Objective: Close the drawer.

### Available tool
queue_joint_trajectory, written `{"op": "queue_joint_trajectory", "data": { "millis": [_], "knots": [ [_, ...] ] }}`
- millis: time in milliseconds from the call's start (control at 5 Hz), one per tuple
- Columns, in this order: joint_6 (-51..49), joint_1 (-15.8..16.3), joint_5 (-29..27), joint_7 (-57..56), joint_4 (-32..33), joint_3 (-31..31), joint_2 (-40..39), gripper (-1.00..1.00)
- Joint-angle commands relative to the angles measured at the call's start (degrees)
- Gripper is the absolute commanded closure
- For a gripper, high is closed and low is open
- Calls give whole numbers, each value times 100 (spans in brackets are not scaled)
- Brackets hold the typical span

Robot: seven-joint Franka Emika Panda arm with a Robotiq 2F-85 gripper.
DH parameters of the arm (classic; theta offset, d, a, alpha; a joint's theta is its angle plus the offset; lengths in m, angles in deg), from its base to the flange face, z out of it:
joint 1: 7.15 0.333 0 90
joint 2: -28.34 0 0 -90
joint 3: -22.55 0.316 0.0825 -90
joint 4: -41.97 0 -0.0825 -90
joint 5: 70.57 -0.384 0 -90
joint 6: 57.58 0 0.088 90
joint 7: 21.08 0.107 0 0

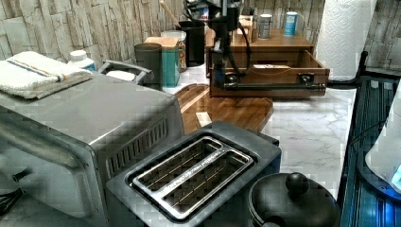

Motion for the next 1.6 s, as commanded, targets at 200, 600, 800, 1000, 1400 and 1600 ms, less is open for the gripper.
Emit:
{"op": "queue_joint_trajectory", "data": {
  "millis": [200, 600, 800, 1000, 1400, 1600],
  "knots": [
    [36, -299, 516, -1320, 819, -511, 515, 100],
    [25, -359, 636, -2420, 702, -1145, 84, 100],
    [70, -432, 894, -2346, 767, -1269, 143, 100],
    [177, -597, 974, -2492, 749, -1299, -4, 100],
    [274, -694, 1118, -3237, 413, -1810, -274, 100],
    [504, -819, 1178, -3469, 118, -1981, -407, 100]
  ]
}}
